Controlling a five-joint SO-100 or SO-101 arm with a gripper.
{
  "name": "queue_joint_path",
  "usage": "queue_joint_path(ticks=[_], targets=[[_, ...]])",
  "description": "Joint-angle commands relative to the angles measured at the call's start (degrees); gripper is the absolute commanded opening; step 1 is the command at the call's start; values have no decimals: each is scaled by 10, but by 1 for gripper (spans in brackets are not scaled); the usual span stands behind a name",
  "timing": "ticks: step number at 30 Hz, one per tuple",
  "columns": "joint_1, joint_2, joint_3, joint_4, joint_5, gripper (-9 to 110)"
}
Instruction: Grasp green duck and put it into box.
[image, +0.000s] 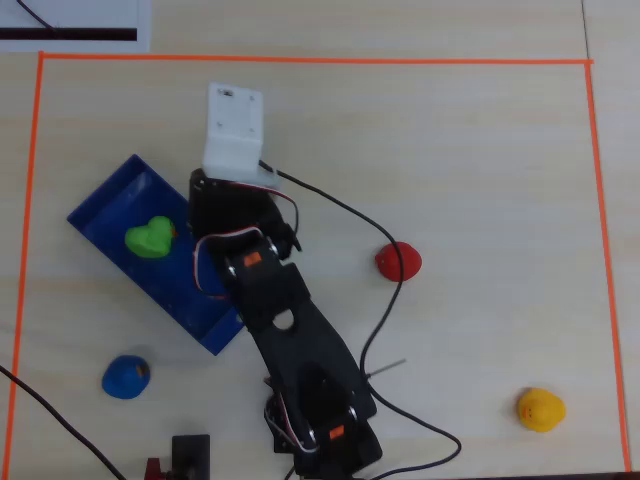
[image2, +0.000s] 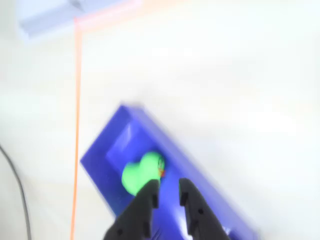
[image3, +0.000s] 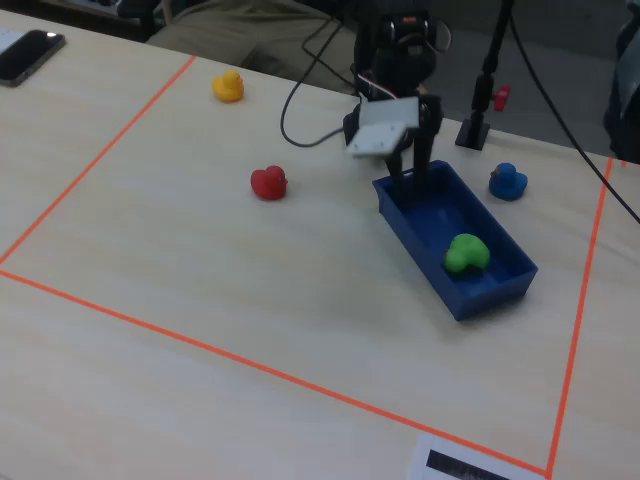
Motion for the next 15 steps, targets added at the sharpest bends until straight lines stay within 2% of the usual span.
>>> queue_joint_path(ticks=[1,7,12,15], targets=[[83,200,144,-93,-87,0],[154,458,490,-278,-186,0],[184,581,651,-322,-190,0],[194,611,670,-281,-177,0]])
